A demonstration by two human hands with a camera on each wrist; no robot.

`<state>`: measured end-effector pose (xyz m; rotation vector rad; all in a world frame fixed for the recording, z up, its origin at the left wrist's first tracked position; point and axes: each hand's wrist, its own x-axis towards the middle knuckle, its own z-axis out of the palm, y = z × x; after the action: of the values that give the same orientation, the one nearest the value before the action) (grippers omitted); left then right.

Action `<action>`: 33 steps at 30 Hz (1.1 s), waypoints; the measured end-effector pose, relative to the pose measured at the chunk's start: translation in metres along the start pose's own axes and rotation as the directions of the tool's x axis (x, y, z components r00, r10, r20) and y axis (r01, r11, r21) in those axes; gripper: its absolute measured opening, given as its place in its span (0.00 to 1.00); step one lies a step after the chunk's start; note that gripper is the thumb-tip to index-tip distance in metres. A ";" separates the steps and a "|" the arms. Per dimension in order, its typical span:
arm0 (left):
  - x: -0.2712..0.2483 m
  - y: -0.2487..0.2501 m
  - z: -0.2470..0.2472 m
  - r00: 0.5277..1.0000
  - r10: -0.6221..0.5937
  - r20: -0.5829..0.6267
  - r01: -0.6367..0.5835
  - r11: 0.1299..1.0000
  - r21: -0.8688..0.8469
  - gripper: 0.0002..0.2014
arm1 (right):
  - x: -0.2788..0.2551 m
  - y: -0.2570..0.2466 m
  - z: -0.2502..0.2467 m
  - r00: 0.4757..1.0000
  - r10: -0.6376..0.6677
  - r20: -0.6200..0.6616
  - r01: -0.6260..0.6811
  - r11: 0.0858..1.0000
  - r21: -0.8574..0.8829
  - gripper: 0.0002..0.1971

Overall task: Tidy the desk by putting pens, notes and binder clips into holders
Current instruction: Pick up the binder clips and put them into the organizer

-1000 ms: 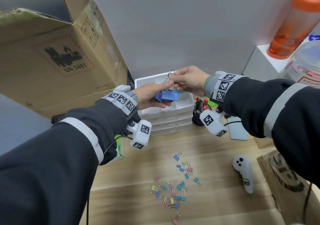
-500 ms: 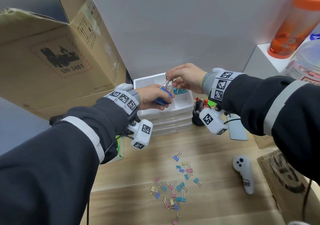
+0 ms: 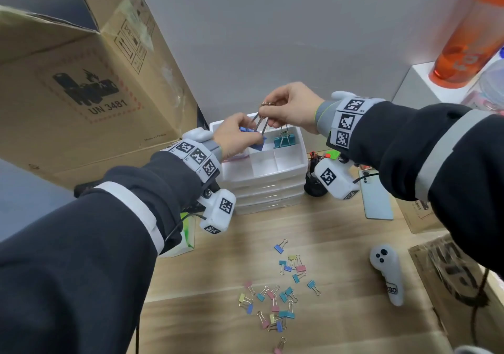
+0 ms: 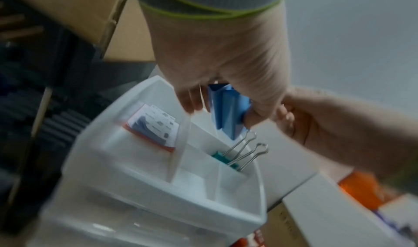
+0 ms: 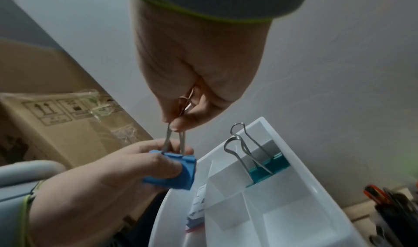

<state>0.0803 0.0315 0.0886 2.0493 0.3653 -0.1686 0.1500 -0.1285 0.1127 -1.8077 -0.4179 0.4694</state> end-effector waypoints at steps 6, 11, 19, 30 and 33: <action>0.015 -0.018 0.000 0.965 0.260 -0.026 -0.185 0.751 0.634 0.17 | 0.016 -0.001 0.005 0.996 -0.094 -0.003 0.083 0.888 -0.453 0.03; 0.016 -0.016 0.007 0.971 0.236 0.026 -0.213 0.819 0.533 0.05 | 0.019 0.005 0.015 0.990 -0.125 0.061 0.136 0.785 -0.604 0.04; 0.031 -0.012 0.014 0.980 0.198 0.037 -0.185 0.815 0.548 0.06 | 0.027 0.012 0.007 0.992 -0.113 0.047 0.118 0.778 -0.617 0.06; 0.038 -0.030 0.011 0.982 0.187 0.027 -0.163 0.767 0.620 0.07 | 0.032 0.023 0.022 0.987 -0.054 0.151 0.141 0.739 -0.659 0.05; 0.041 -0.034 0.011 0.975 0.222 0.004 -0.170 0.736 0.655 0.06 | 0.034 0.024 0.018 0.987 -0.067 0.149 0.144 0.784 -0.604 0.10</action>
<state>0.1083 0.0448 0.0437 2.7862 0.1306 -0.0940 0.1706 -0.1028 0.0815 -2.3764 -0.8276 0.3861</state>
